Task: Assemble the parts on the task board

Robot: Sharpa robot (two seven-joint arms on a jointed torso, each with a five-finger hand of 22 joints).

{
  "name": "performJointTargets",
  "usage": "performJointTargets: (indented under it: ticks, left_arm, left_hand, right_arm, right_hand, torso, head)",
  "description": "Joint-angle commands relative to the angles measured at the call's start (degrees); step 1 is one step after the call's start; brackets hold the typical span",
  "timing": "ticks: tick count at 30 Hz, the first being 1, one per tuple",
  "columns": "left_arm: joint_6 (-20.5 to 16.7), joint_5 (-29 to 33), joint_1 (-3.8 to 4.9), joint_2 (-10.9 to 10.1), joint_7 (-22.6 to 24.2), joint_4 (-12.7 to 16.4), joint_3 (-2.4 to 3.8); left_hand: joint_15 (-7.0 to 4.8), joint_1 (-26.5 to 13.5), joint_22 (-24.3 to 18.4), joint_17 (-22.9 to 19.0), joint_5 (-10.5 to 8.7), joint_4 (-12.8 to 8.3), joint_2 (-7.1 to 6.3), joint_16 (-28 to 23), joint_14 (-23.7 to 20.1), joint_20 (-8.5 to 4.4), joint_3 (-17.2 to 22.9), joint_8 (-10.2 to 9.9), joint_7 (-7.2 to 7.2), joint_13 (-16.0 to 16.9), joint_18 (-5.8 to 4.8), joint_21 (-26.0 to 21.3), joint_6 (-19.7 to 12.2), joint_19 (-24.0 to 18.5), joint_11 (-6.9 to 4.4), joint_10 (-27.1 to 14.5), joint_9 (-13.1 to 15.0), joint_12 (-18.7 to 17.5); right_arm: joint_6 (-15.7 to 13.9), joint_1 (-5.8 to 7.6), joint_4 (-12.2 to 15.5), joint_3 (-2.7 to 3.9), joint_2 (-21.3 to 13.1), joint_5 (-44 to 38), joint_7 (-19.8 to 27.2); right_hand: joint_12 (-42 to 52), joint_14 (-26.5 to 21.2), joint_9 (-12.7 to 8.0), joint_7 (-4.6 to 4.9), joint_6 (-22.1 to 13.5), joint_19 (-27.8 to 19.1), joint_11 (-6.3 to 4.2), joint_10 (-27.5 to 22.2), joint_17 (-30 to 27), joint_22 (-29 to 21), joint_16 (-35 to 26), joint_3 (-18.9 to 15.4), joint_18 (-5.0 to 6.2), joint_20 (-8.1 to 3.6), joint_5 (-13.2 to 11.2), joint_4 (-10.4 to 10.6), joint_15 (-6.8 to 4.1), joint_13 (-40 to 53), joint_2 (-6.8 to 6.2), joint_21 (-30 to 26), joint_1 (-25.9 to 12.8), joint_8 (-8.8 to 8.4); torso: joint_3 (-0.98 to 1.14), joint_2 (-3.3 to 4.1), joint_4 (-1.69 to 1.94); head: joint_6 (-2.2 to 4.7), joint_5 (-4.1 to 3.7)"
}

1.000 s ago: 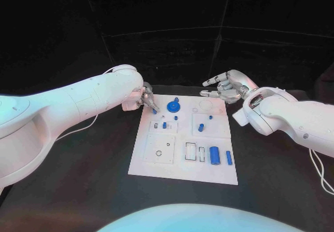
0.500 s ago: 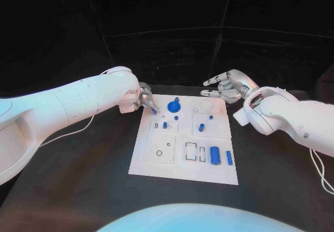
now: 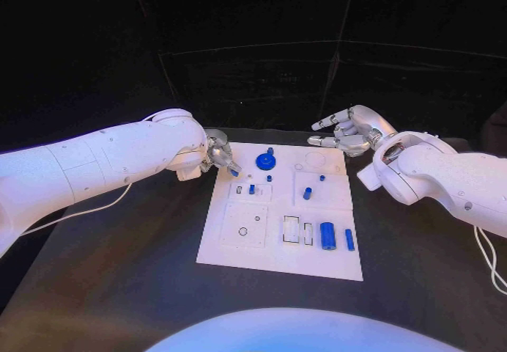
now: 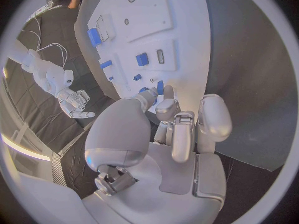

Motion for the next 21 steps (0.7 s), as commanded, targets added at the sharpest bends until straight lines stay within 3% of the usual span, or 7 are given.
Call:
performJointTargets:
  ticks: [1, 9, 21]
  left_arm:
    - [-2.3, -3.2, -0.33, -0.8, -1.1, 1.7, -0.01]
    - [-2.3, -4.3, -1.51, -2.1, -1.5, 4.5, -0.04]
    - [-1.8, -4.5, -1.92, -1.9, -1.9, 5.7, -0.22]
  left_hand:
    - [0.02, 0.0, 0.1, 15.1, 0.16, -5.4, -0.38, 0.4, 6.1, -0.1, 5.8, 0.3, -0.18, -0.1, 0.45, -0.3, -0.1, 0.1, -0.12, 0.5, 0.0, -0.2]
    - [0.01, -0.1, 0.1, 15.1, 0.16, -5.5, -0.54, 0.4, 6.1, -0.11, 6.0, 0.3, -0.21, -0.1, 0.45, -0.3, -0.1, 0.1, -0.14, 0.5, 0.0, -0.2]
    - [-0.02, -0.2, 0.1, 15.1, 0.16, -5.7, -0.88, 0.4, 6.1, -0.13, 6.4, 0.5, -0.27, -0.2, 0.45, -0.3, -0.1, 0.1, -0.19, 0.6, 0.1, -0.3]
  right_arm:
    - [0.5, 0.1, -0.1, 0.03, 0.0, 0.2, 0.4]
    - [0.7, 0.09, -0.2, 0.02, 0.2, 0.2, 0.4]
    - [1.0, 0.08, -0.3, 0.02, 0.3, 0.2, 0.3]
  right_hand:
    - [-0.3, 4.0, 0.0, 0.1, 0.1, -0.5, -0.13, -0.4, 6.9, -0.1, -0.3, -0.3, 0.48, -0.12, 0.2, -0.1, -0.34, -0.1, 0.52, -0.3, 0.0, 0.07]
    - [-0.3, 4.0, 0.0, 0.1, 0.1, -0.5, -0.13, -0.4, 6.9, -0.1, -0.3, -0.3, 0.48, -0.12, 0.2, -0.1, -0.34, -0.1, 0.52, -0.3, 0.0, 0.07]
    - [-0.3, 4.0, 0.0, 0.1, 0.1, -0.5, -0.12, -0.5, 6.9, -0.2, -0.3, -0.4, 0.5, -0.12, 0.2, 0.0, -0.34, -0.1, 0.57, -0.4, -0.2, 0.07]
  torso:
    - [-0.09, 0.01, 0.11]
    - [-0.03, 0.12, -0.11]
    - [0.04, 0.1, 0.0]
  head:
    - [-0.05, 0.18]
    - [-0.09, 0.32]
    - [-0.24, 0.27]
